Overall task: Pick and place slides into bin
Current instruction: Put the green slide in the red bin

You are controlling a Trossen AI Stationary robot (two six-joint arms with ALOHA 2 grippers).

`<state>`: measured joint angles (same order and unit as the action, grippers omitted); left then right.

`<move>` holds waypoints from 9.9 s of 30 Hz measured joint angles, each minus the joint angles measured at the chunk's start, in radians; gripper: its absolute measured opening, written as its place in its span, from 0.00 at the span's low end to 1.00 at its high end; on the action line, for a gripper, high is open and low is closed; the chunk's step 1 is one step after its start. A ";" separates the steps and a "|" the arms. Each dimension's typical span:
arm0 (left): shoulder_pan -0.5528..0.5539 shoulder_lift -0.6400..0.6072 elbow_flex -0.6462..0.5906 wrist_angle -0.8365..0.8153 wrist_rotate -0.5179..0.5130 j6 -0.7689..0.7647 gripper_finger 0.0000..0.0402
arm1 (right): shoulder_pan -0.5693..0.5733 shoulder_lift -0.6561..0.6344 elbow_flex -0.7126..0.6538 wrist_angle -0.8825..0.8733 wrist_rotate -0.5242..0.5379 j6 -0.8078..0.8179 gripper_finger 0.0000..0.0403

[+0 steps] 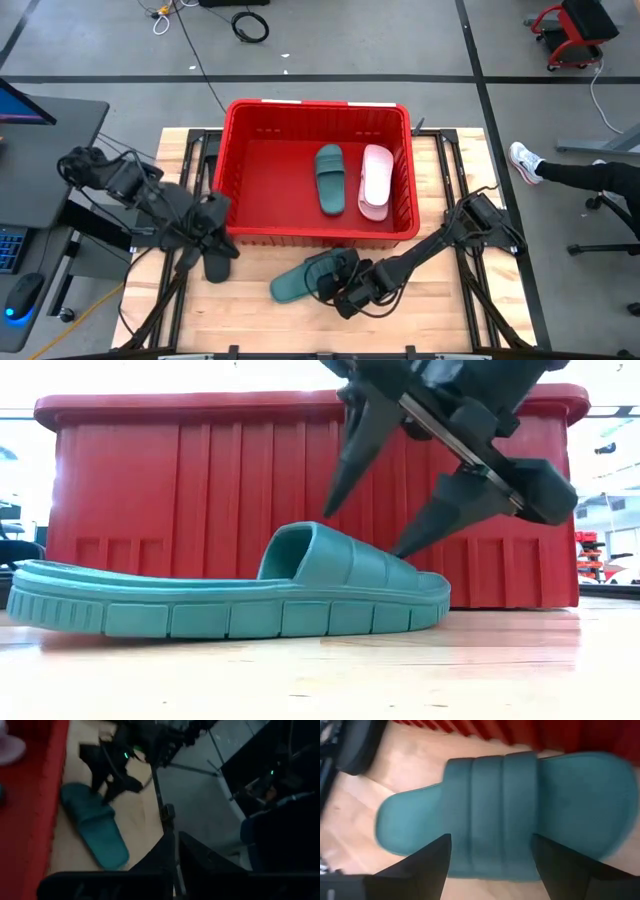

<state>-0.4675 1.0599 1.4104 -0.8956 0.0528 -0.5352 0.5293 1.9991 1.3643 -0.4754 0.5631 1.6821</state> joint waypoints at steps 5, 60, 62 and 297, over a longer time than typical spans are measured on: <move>-0.057 0.000 -0.019 0.011 -0.062 -0.023 0.05 | -0.004 0.000 0.000 -0.090 -0.029 0.027 0.70; -0.193 0.067 -0.019 0.356 -0.322 0.206 0.09 | 0.019 0.002 0.002 0.512 -0.079 -0.685 0.02; -0.193 0.067 -0.019 0.337 -0.314 0.197 0.10 | 0.032 0.002 0.093 0.417 -0.100 -0.754 0.02; 0.202 -0.218 -0.009 -0.203 -1.131 0.495 0.44 | -1.028 -0.209 0.081 0.232 -0.884 -0.795 0.15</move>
<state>-0.2657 0.8417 1.4014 -1.0985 -1.0779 -0.0404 -0.4991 1.7897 1.4453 -0.2434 -0.3209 0.8874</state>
